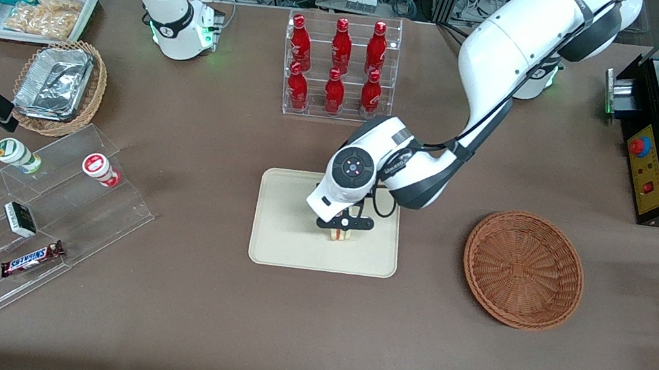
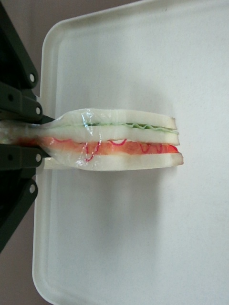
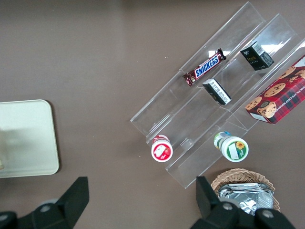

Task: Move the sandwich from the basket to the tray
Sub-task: 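Lower the sandwich onto the tray and open the left gripper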

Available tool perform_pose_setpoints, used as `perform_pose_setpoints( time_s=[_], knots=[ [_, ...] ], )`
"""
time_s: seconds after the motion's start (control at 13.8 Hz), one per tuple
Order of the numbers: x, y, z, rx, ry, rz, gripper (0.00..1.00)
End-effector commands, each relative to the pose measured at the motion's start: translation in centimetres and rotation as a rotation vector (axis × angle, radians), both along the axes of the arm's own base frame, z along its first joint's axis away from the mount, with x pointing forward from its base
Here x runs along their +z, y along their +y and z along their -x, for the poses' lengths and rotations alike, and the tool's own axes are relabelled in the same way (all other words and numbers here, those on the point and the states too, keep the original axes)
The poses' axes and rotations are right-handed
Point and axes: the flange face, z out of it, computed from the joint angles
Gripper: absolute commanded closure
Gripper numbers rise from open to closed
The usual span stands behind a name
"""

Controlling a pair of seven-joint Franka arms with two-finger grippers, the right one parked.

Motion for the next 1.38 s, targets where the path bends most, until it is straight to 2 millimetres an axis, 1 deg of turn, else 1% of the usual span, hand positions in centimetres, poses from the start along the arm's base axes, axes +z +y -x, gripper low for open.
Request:
perform_pose_setpoints(
  time_s=[0.0,0.07,0.14,0.22,0.29,0.36,0.43,0.51,0.58,0.72,0.8,0.87,1.01,1.09,1.16,1.23,1.3],
  knots=[
    [-0.3,-0.8,-0.2,0.012,-0.008,-0.002,0.76],
    [-0.3,-0.8,-0.2,0.018,-0.009,-0.003,0.74],
    [-0.4,-0.8,-0.2,0.018,-0.007,-0.005,0.7],
    [-0.4,-0.8,-0.2,0.02,-0.006,-0.006,0.63],
    [-0.4,-0.8,-0.2,0.022,-0.006,-0.007,0.6],
    [-0.4,-0.8,-0.2,0.022,-0.007,-0.006,0.44],
    [-0.4,-0.7,-0.2,0.022,-0.008,-0.007,0.11],
    [-0.4,-0.7,-0.4,0.023,-0.012,-0.005,0.0],
    [-0.3,-0.6,-0.4,0.025,-0.013,-0.006,0.0],
    [0.9,0.1,-1.2,0.036,-0.027,-0.005,0.0],
    [2.2,0.0,-1.6,0.036,-0.049,0.003,0.0],
    [3.1,0.1,-2.0,0.028,-0.076,-0.005,0.0],
    [5.2,1.3,-2.5,0.02,-0.083,-0.043,0.0],
    [6.9,2.3,-2.9,0.026,-0.086,-0.052,0.0],
    [9.3,3.3,-3.4,0.037,-0.101,-0.052,0.0],
    [11.0,5.0,-4.0,0.051,-0.108,-0.064,0.0],
    [12.8,7.9,-5.4,0.065,-0.102,-0.072,0.0]
  ],
)
